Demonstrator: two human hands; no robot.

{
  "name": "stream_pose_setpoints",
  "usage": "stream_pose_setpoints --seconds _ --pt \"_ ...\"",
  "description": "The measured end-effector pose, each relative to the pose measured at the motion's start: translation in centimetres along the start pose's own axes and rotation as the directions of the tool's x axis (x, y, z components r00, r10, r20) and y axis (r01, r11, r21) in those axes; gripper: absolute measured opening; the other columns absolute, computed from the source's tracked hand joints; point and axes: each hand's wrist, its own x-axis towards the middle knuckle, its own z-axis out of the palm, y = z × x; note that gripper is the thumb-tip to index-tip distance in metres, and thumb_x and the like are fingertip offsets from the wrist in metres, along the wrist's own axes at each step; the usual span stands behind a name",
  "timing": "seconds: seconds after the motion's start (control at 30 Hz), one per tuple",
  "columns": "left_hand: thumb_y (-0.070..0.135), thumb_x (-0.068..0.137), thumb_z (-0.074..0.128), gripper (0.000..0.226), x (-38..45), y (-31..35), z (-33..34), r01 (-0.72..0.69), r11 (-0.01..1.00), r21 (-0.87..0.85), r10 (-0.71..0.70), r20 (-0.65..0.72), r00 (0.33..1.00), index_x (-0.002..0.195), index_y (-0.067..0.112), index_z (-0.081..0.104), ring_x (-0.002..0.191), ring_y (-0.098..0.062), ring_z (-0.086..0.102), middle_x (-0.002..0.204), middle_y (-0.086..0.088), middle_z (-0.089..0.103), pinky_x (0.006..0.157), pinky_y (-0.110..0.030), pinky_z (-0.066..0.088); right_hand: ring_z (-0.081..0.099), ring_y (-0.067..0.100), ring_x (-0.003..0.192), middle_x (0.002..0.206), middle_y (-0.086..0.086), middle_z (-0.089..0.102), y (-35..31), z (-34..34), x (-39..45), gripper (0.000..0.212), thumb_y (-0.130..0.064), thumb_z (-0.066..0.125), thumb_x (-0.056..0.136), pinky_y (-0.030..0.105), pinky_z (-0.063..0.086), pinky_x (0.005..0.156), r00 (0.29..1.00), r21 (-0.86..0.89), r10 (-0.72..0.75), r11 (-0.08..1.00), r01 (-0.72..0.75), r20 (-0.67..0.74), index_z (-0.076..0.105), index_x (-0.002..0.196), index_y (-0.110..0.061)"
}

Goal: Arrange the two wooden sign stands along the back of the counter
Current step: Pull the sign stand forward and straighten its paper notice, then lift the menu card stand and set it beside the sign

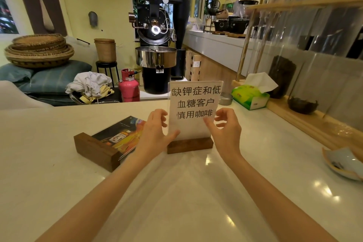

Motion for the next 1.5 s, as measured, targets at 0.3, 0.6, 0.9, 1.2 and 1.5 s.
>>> stream_pose_setpoints --seconds 0.3,0.6,0.9,1.2,1.5 --pt "0.029 0.090 0.049 0.029 3.8 -2.4 -8.8 0.463 0.848 -0.258 -0.384 0.303 0.872 0.109 0.009 0.057 0.089 -0.019 0.060 0.111 -0.012 0.060 0.076 -0.031 0.051 0.055 0.011 0.085 0.091 -0.006 0.054 -5.5 3.4 -2.0 0.011 -0.015 0.059 0.087 0.011 0.048 0.068 0.991 0.107 -0.093 0.991 0.082 0.099 0.048 0.088 -0.019" --pt "0.028 0.083 0.062 0.041 4.2 -9.6 -13.0 0.354 0.875 0.330 -0.452 0.294 0.842 0.119 0.010 0.056 0.110 -0.026 0.054 0.125 -0.013 0.059 0.092 -0.033 0.041 0.064 0.022 0.058 0.067 0.009 0.062 -6.5 11.0 -4.1 0.023 -0.024 0.051 0.092 0.032 0.059 0.058 0.687 0.003 0.393 0.867 -0.499 0.612 0.056 0.095 -0.002" --pt "0.035 0.079 0.065 0.050 4.1 -11.8 -12.7 0.395 0.827 0.401 -0.540 0.370 0.756 0.120 0.007 0.056 0.103 -0.023 0.055 0.124 -0.013 0.060 0.087 -0.030 0.043 0.066 0.023 0.055 0.074 0.018 0.065 -5.9 13.7 -5.0 0.022 -0.013 0.061 0.086 0.029 0.057 0.047 0.459 -0.102 0.622 0.656 -0.748 0.635 0.050 0.098 0.001" --pt "0.031 0.075 0.070 0.050 3.7 -11.9 -12.5 0.426 0.842 0.330 -0.523 0.311 0.794 0.115 0.004 0.060 0.090 -0.019 0.055 0.117 -0.014 0.065 0.073 -0.026 0.046 0.070 0.019 0.063 0.113 0.016 0.064 -5.8 14.9 -6.6 0.050 -0.004 0.072 0.075 0.024 0.055 0.039 0.511 0.023 0.590 0.640 -0.768 0.625 0.042 0.115 -0.008" --pt "0.026 0.074 0.072 0.053 2.8 -11.2 -12.9 0.438 0.891 0.119 -0.452 0.142 0.880 0.121 0.008 0.055 0.108 -0.028 0.057 0.122 -0.016 0.061 0.086 -0.034 0.044 0.068 0.025 0.086 0.092 0.008 0.065 -6.4 14.4 -5.8 0.078 -0.007 0.071 0.077 0.045 0.060 0.073 0.747 0.036 0.372 0.884 -0.466 0.552 0.025 0.139 -0.017"
